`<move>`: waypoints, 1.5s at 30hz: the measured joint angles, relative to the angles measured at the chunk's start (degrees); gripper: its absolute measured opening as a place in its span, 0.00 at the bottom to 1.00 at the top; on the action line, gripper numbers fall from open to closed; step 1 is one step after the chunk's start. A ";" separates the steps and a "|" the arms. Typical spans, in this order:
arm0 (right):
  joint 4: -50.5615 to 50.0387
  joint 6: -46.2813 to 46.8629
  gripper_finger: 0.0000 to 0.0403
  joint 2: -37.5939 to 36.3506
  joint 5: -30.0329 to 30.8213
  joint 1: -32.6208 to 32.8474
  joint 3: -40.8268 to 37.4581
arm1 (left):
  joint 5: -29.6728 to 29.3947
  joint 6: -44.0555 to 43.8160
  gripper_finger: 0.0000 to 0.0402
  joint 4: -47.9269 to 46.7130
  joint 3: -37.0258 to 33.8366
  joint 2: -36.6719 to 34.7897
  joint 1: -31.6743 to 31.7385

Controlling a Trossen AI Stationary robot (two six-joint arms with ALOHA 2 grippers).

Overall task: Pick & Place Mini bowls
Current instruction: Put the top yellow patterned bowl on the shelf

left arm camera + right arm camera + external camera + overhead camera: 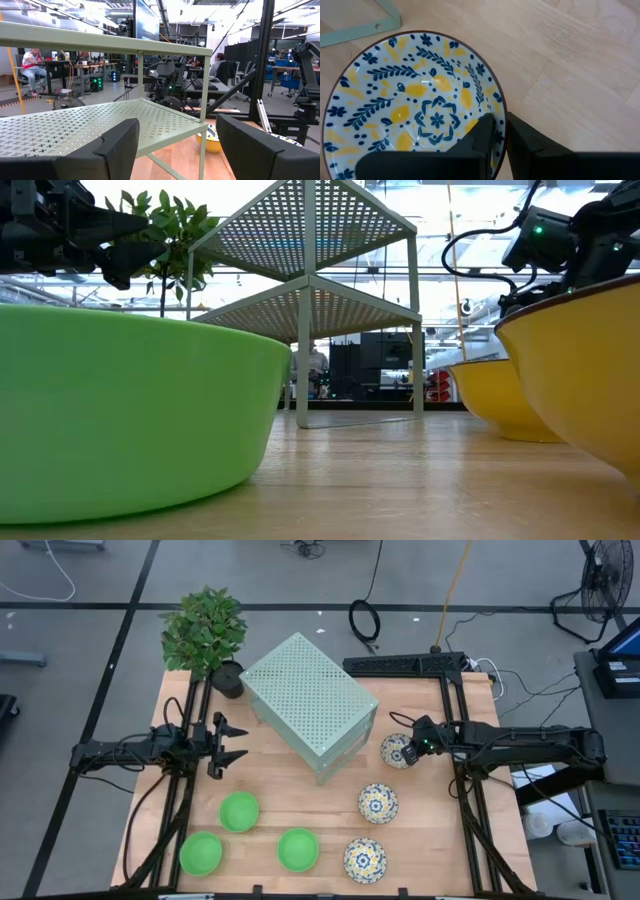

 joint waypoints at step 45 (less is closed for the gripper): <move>4.46 -5.24 0.03 -9.28 1.60 0.00 -0.11 | 0.02 0.00 0.67 -0.02 0.01 0.02 0.01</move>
